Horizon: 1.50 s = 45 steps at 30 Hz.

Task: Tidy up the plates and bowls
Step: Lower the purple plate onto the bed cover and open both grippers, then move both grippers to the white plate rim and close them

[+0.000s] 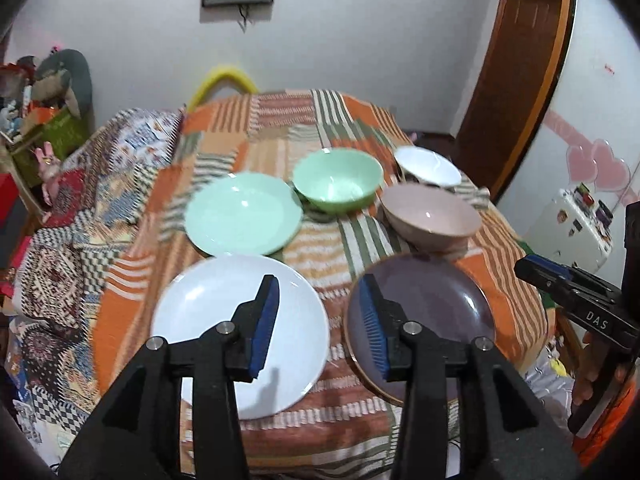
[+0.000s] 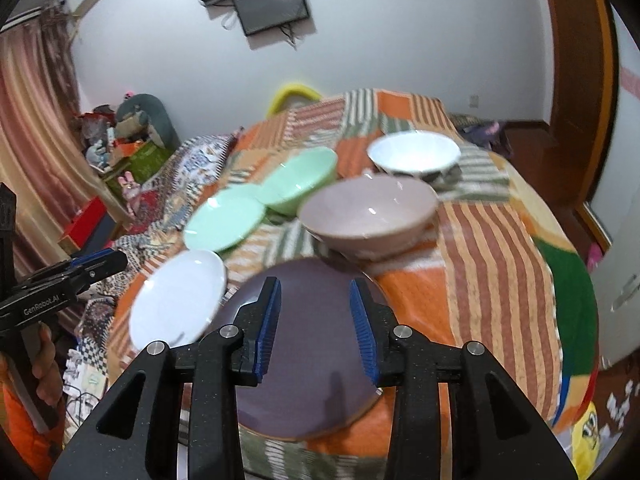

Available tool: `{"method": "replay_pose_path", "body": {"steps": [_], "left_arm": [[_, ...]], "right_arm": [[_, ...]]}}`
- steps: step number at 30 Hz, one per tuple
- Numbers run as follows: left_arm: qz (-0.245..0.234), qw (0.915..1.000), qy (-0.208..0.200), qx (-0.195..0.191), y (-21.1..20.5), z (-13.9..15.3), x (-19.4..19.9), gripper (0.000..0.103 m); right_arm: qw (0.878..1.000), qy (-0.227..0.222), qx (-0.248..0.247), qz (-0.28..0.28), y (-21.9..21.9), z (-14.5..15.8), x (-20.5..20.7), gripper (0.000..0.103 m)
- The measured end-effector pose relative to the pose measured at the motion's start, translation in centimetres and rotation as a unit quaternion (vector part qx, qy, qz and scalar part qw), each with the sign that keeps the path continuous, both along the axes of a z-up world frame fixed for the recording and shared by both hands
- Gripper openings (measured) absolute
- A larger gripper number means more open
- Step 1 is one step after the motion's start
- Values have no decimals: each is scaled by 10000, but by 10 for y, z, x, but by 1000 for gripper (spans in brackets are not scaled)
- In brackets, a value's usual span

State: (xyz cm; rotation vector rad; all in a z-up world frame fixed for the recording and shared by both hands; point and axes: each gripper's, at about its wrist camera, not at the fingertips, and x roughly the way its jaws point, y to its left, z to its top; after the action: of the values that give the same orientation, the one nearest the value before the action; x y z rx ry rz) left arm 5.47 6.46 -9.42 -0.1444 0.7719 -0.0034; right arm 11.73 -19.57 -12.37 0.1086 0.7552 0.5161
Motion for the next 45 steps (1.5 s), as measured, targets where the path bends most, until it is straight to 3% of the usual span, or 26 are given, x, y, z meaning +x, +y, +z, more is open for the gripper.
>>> {"method": "replay_pose_path", "body": {"steps": [5,9,15,27,39,41,45], "left_arm": [[272,9993,-259,95,23,11,-15,52],[566,9977,-335,168,45,11,-24,66],[1023,9945,-152,162,83,-7,-26,77],[1304,9895,617,-1,132,-72,-15,77],[1204,9875,1010,-126,147,-115,-3,76],[1160,9876,1043,-197,148,-120,-1,72],[1142,9864,1140,-297,150,-130,2,54]], "right_arm": [[9995,-236,61,213,20,11,-2,46],[9988,-299,101,373,37,14,-1,57],[9975,-171,39,689,71,8,7,59],[9934,285,-300,1065,129,-22,24,59],[9854,906,-631,1294,166,-61,46,59],[9843,985,-632,1320,170,-67,50,59],[9817,1173,-659,1344,176,-79,56,59]]}}
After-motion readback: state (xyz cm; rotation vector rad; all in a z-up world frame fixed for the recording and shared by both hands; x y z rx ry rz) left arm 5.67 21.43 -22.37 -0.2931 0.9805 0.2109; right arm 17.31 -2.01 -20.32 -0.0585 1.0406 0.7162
